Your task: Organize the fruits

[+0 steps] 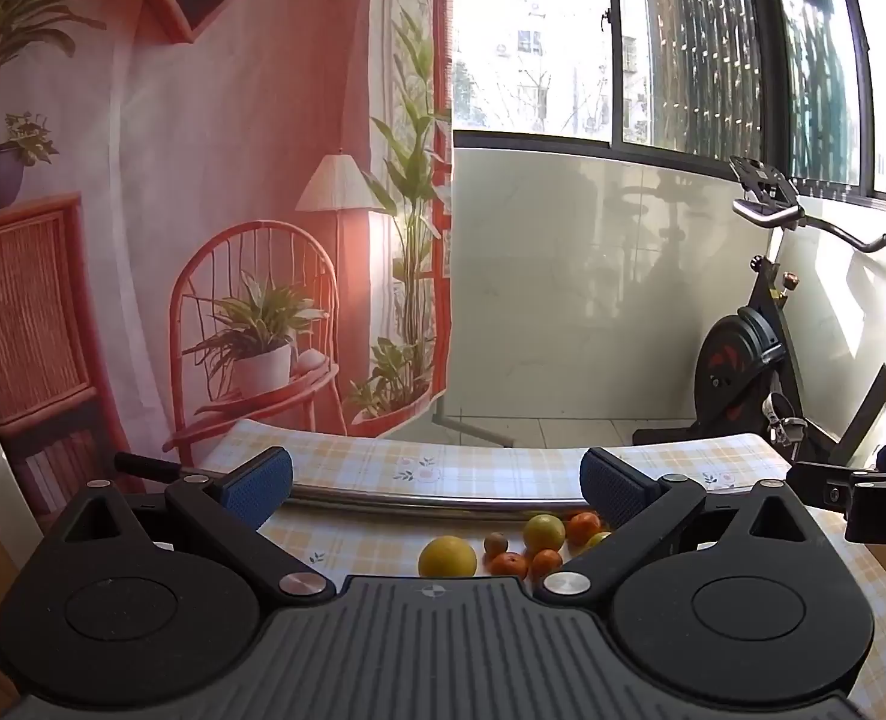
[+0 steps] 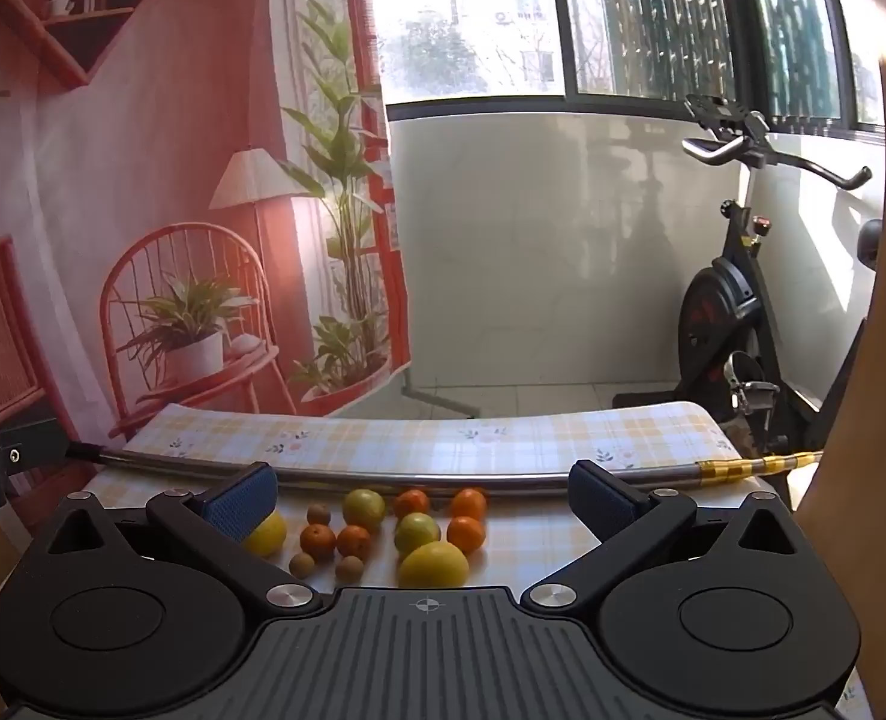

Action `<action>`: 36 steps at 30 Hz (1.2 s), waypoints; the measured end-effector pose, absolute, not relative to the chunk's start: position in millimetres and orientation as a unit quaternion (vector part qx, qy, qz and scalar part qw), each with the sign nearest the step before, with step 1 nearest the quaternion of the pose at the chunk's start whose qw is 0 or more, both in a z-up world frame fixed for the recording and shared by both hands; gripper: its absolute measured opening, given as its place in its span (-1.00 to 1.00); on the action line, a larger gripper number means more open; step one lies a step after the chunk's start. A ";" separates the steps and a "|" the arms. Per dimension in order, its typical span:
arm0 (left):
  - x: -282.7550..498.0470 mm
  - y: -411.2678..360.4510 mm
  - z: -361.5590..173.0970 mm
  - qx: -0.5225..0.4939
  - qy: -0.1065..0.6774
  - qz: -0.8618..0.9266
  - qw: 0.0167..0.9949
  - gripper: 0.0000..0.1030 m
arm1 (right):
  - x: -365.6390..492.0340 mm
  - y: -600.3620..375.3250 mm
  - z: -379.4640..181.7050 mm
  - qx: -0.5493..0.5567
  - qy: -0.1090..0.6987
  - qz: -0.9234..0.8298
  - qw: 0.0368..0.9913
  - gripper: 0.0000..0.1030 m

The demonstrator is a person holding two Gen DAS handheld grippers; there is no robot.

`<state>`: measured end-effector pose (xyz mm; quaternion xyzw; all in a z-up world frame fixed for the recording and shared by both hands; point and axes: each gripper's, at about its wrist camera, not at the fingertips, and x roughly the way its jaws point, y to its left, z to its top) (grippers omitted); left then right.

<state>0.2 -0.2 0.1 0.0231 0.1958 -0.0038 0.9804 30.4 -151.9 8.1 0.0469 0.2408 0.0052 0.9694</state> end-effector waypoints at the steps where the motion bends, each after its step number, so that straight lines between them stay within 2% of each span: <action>1: 0.4 -0.6 0.2 0.024 0.196 -0.004 0.980 1.00 | 30.6 -151.6 8.1 0.044 0.242 0.004 0.969 1.00; 36: -3.3 0.4 2.4 0.021 0.184 -0.009 0.983 1.00 | 28.6 -153.7 13.9 0.045 0.239 0.002 0.970 1.00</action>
